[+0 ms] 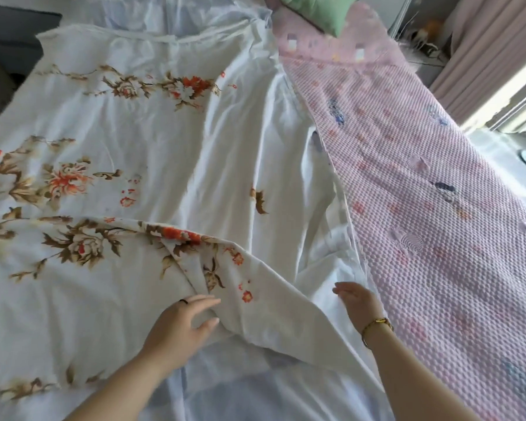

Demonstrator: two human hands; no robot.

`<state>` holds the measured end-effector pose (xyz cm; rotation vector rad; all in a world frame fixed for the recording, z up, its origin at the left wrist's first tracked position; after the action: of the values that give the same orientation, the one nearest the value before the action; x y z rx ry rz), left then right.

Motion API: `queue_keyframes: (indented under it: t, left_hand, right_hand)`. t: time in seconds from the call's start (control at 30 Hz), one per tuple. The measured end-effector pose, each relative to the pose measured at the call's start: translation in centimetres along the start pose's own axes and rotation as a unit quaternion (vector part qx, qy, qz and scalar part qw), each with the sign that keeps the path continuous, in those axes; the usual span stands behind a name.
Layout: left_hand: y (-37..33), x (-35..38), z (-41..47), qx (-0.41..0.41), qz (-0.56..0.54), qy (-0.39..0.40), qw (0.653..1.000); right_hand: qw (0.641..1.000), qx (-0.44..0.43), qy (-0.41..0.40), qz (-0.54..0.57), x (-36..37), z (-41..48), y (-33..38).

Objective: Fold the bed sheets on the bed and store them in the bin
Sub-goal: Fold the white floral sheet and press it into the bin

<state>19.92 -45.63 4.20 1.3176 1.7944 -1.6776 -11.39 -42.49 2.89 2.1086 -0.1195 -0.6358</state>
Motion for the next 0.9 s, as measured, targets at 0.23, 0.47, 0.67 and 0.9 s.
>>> queue_keyframes:
  t: [0.23, 0.47, 0.67, 0.9]
  left_hand:
    - [-17.8, 14.5, 5.8, 0.184, 0.19, 0.081, 0.961]
    - [-22.5, 23.9, 5.2, 0.264, 0.41, 0.336, 0.806]
    - [-21.1, 22.5, 3.8, 0.342, 0.408, 0.367, 0.763]
    - [-19.6, 17.4, 9.0, 0.292, 0.362, 0.16, 0.871]
  right_hand:
    - [0.991, 0.038, 0.106, -0.075, -7.2, 7.8, -5.7]
    - [0.984, 0.052, 0.163, -0.048, -9.1, 12.9, -6.9]
    - [0.98, 0.036, 0.188, -0.061, -8.3, 15.3, -5.5]
    - [0.977, -0.007, 0.184, -0.106, -6.4, 16.0, -4.0]
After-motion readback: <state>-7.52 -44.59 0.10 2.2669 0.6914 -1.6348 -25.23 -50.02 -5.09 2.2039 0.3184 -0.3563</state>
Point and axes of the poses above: each hand's wrist, its own z-axis towards the middle knuckle, its own x-axis out of the palm, y = z × x, the point moved 10 cm from there along z, towards the middle knuckle, and after that the axes turned 13 degrees about z, right-handed, at the moved point
